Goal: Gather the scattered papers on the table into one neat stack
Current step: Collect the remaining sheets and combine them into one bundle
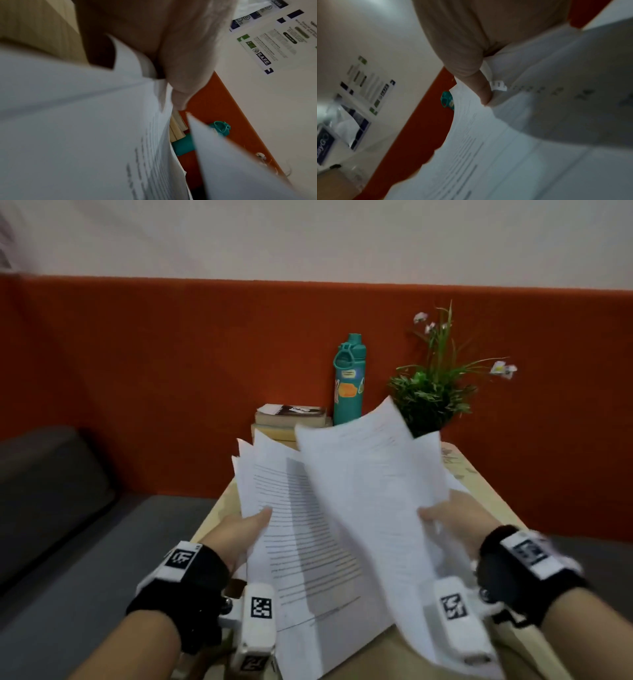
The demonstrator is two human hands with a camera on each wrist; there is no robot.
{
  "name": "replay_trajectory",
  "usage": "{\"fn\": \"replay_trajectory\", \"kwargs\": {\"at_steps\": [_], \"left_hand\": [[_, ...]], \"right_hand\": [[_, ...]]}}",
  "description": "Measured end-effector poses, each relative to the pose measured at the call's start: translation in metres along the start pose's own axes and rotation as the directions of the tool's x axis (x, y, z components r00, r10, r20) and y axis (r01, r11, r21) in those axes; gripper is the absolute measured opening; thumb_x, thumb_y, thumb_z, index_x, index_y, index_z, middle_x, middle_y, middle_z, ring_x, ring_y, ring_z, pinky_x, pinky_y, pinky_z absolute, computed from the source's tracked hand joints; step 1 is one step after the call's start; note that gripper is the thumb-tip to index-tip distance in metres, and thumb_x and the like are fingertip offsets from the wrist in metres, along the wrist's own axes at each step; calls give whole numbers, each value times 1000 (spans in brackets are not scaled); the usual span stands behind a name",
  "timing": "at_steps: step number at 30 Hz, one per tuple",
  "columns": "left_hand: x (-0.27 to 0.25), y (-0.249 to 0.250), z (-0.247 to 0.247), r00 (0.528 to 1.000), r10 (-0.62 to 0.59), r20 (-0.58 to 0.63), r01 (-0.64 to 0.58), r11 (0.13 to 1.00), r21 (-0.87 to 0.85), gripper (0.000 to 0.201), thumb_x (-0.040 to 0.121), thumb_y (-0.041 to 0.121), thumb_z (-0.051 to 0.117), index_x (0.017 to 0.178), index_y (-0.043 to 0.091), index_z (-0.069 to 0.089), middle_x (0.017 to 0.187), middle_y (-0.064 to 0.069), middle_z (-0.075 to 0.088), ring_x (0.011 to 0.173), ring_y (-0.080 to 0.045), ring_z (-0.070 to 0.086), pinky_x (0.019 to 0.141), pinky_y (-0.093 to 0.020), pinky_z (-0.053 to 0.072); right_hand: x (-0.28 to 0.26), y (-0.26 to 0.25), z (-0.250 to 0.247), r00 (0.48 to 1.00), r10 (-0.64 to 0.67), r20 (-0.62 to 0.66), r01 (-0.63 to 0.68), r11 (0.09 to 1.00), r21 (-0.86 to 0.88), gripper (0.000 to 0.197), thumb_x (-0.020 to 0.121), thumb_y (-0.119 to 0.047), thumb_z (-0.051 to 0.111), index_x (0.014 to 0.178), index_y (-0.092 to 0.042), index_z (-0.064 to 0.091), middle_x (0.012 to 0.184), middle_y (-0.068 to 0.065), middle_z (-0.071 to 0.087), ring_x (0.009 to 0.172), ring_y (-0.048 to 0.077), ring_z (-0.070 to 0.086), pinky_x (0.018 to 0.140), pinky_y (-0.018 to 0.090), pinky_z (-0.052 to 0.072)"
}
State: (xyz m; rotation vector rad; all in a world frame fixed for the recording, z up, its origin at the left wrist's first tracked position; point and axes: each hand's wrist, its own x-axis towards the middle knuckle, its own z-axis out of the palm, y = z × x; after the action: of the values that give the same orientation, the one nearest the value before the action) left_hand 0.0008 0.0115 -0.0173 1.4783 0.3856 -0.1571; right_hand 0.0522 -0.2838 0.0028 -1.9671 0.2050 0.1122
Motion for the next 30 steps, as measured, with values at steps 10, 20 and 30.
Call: {"fn": "replay_trajectory", "kwargs": {"at_steps": [10,20,30], "left_hand": [[1,-14,-17,998,67,22,-67,998,3,53,77,-15,66,128,0,58,126,-18,66,114,-37,62,105,-52,42],[0,-22,-29,976,157,152,-155,988,-26,58,66,0,74,121,15,61,121,-16,69,109,-39,66,98,-59,47],[-16,-20,-44,952,107,287,-59,984,-170,56,63,9,82,115,8,63,105,-23,74,80,-38,75,56,-40,61]], "right_hand": [[-3,1,42,1000,17,9,-17,998,-58,42,89,-39,61,115,-7,65,109,12,70,91,28,66,83,36,53],[24,15,-56,908,379,-177,-369,527,-765,73,84,-58,57,130,-1,53,129,11,60,99,24,54,83,27,42],[29,-10,-23,927,373,33,-288,767,-573,44,76,-37,77,104,-6,62,108,14,65,101,33,61,90,40,49]]}}
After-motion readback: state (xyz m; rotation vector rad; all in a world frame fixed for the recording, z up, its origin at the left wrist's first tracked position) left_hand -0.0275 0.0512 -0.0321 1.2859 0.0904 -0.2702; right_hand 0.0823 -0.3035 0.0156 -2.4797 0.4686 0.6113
